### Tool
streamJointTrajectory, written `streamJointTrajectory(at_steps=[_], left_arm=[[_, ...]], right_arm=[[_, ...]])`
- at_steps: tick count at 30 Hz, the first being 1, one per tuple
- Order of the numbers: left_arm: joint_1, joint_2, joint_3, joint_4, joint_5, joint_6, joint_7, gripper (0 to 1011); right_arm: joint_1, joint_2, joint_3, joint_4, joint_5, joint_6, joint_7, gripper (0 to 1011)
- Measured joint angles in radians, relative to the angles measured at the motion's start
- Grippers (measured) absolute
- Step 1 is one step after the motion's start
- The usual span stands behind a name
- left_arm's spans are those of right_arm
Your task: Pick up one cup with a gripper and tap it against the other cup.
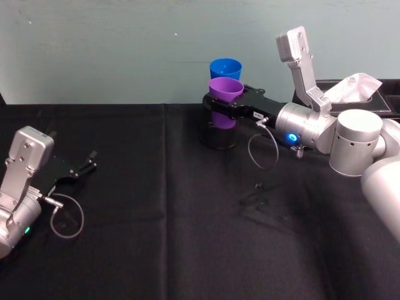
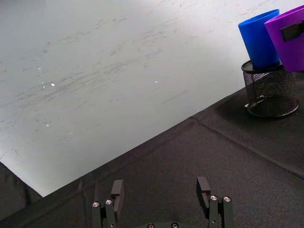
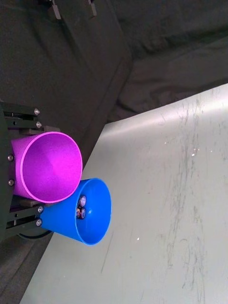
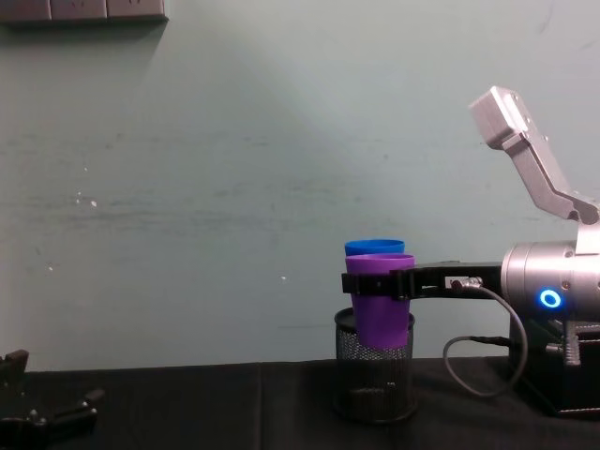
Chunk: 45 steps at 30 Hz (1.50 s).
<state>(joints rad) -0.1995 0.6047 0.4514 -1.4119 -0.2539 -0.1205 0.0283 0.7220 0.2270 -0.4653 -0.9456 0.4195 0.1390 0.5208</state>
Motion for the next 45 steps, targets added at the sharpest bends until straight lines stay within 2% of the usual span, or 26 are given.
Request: streamJointTrajectory(at_steps=[45], left_arm=[[0.000, 0.000, 0.000, 0.000, 0.000, 0.000, 0.000, 1000]], right_arm=[[0.000, 0.000, 0.000, 0.000, 0.000, 0.000, 0.000, 722]])
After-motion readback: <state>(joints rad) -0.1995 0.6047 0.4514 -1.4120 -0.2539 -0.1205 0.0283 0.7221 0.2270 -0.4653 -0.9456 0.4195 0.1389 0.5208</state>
